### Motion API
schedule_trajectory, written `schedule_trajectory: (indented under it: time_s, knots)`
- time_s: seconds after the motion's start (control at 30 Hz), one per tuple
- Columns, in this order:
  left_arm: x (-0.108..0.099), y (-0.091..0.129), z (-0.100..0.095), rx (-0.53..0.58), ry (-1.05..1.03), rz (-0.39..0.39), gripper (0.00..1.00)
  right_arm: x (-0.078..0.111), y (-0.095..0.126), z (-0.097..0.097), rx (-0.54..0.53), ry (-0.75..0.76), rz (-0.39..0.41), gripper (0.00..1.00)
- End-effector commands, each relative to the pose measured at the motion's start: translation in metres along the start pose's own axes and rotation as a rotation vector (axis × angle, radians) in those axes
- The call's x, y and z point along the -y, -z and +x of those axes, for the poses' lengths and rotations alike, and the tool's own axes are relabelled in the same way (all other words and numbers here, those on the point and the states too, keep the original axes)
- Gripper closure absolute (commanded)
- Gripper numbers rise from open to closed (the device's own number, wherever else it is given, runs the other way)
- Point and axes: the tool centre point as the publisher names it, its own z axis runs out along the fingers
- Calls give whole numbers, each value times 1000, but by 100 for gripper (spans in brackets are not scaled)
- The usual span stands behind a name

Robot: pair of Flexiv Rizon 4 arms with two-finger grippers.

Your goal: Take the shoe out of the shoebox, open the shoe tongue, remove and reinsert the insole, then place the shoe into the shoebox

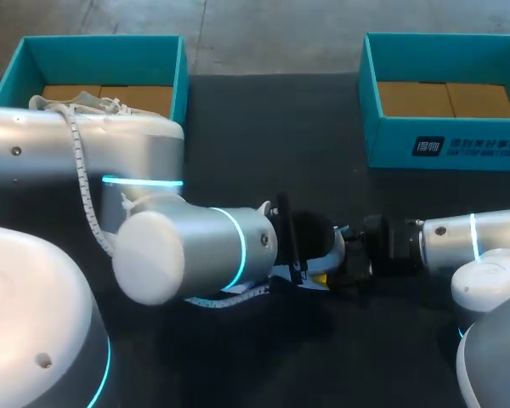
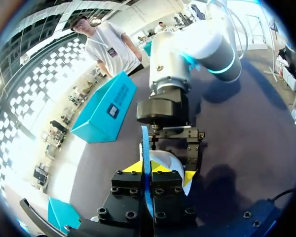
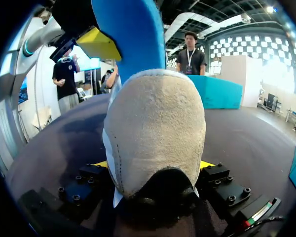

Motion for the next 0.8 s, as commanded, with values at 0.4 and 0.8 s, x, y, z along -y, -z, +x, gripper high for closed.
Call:
schedule_trajectory:
  time_s: [0.4,0.8]
  knots:
    - [27,33,-22,-1,23,58,100,0,0,1,1,0,4,100]
    - [56,40,-43,-24,51,27,100,0,0,1,1,0,4,100]
